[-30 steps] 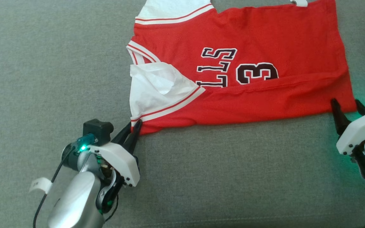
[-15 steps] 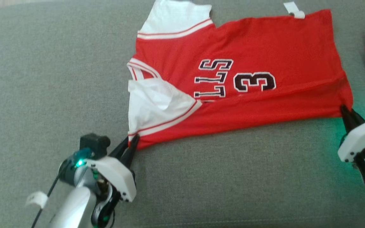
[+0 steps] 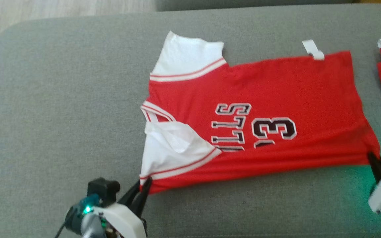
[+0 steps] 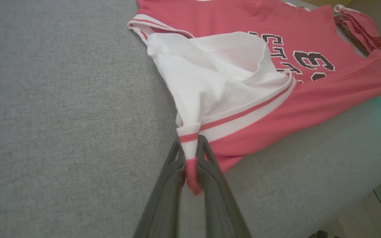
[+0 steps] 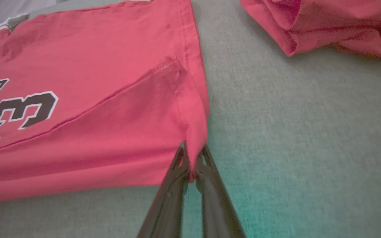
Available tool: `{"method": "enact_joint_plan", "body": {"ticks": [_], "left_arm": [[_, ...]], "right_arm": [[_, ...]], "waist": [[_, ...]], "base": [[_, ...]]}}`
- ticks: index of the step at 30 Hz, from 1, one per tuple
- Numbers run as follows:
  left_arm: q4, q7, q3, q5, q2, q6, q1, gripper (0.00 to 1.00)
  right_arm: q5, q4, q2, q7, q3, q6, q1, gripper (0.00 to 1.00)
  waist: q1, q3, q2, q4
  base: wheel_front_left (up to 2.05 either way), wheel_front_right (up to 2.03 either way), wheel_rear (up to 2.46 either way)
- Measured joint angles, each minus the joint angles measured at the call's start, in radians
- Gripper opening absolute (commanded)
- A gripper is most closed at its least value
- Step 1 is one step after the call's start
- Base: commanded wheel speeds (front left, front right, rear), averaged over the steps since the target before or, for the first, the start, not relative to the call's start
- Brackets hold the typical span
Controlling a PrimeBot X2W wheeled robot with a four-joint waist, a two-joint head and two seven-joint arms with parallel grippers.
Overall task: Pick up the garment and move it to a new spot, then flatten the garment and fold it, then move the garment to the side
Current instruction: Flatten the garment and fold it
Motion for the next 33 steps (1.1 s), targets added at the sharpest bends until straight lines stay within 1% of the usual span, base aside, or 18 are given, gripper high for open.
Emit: {"method": "enact_joint_plan", "body": {"ticks": [3, 5, 9, 13, 14, 15, 16, 17, 18, 19, 21, 23, 27, 30, 31, 33], "left_arm": [[-0.042, 0.004, -0.013, -0.001, 0.004, -0.001, 0.036, 0.00], [-0.058, 0.002, -0.026, -0.010, 0.010, -0.010, 0.063, 0.00], [-0.054, 0.022, -0.040, -0.010, 0.014, -0.011, 0.064, 0.00], [-0.030, 0.041, -0.060, -0.010, 0.015, -0.031, 0.059, 0.00], [-0.021, 0.047, -0.065, -0.010, 0.015, -0.036, 0.055, 0.11], [-0.013, 0.051, -0.067, -0.014, 0.015, -0.036, 0.052, 0.11], [-0.007, 0.058, -0.068, -0.023, 0.014, -0.036, 0.047, 0.30], [-0.002, 0.063, -0.070, -0.027, 0.014, -0.036, 0.041, 0.49], [0.003, 0.067, -0.070, -0.027, 0.015, -0.036, 0.037, 0.82], [0.006, 0.066, -0.070, -0.027, 0.015, -0.035, 0.036, 1.00], [0.005, 0.061, -0.069, -0.026, 0.015, -0.034, 0.037, 1.00], [-0.010, 0.039, -0.062, -0.025, 0.015, -0.017, 0.037, 1.00], [-0.090, 0.012, -0.024, -0.015, 0.025, 0.000, 0.017, 1.00], [-0.130, 0.026, 0.003, -0.002, 0.055, -0.003, -0.084, 1.00], [-0.133, 0.043, 0.007, 0.012, 0.072, -0.016, -0.139, 1.00], [-0.131, 0.071, 0.029, 0.016, 0.088, -0.041, -0.261, 1.00]], "right_arm": [[0.000, -0.046, -0.001, 0.026, -0.034, 0.000, 0.069, 0.00], [-0.005, -0.131, 0.002, 0.079, -0.072, 0.000, 0.156, 0.00], [-0.024, -0.175, 0.006, 0.109, -0.100, 0.000, 0.188, 0.00], [-0.052, -0.198, 0.016, 0.131, -0.118, 0.000, 0.188, 0.00], [-0.055, -0.201, 0.021, 0.137, -0.120, 0.000, 0.188, 0.26], [-0.056, -0.203, 0.026, 0.143, -0.119, 0.000, 0.188, 0.26], [-0.056, -0.204, 0.030, 0.145, -0.119, 0.000, 0.188, 0.45], [-0.056, -0.207, 0.035, 0.145, -0.122, 0.000, 0.188, 1.00], [-0.057, -0.211, 0.040, 0.145, -0.126, 0.000, 0.188, 1.00], [-0.064, -0.216, 0.040, 0.144, -0.129, 0.000, 0.188, 1.00], [-0.074, -0.233, 0.040, 0.140, -0.140, 0.000, 0.188, 1.00], [-0.076, -0.264, 0.040, 0.124, -0.143, 0.000, 0.188, 1.00], [-0.085, -0.330, 0.041, 0.058, -0.142, 0.000, 0.183, 1.00], [-0.086, -0.341, 0.050, 0.029, -0.126, 0.000, 0.163, 1.00], [-0.090, -0.341, 0.055, 0.021, -0.117, 0.000, 0.151, 1.00], [-0.097, -0.337, 0.060, 0.003, -0.098, 0.000, 0.119, 1.00]], "waist": [[0.0000, -0.016, 0.0000, 0.006], [0.0000, -0.028, 0.0000, 0.008], [0.0000, -0.025, 0.0000, 0.003], [0.0000, -0.017, 0.0000, 0.001], [0.0000, -0.015, 0.0000, 0.000], [0.0000, -0.014, 0.0000, -0.001], [0.0000, -0.014, 0.0000, -0.001], [0.0000, -0.015, 0.0000, -0.001], [0.0000, -0.017, 0.0000, -0.002], [0.0000, -0.019, 0.0000, -0.003], [0.0000, -0.025, 0.0000, -0.005], [0.0000, -0.030, 0.0000, -0.009], [0.0000, -0.032, 0.0000, -0.019], [0.0000, -0.017, 0.0000, -0.022], [0.0000, -0.008, 0.0000, -0.024], [0.0000, 0.012, 0.0000, -0.028]], "base": [[0.00, 0.00, 0.00], [0.00, 0.00, 0.00], [0.00, 0.00, 0.00], [0.00, 0.00, 0.00], [0.00, 0.00, 0.00], [0.00, 0.00, 0.00], [0.00, 0.00, 0.00], [0.00, 0.00, 0.00], [0.00, 0.00, 0.00], [0.00, 0.00, 0.00], [0.00, 0.00, 0.00], [0.00, 0.00, 0.00], [0.00, 0.00, 0.00], [0.00, 0.00, 0.00], [0.00, 0.00, 0.00], [0.00, 0.00, 0.00]]}}
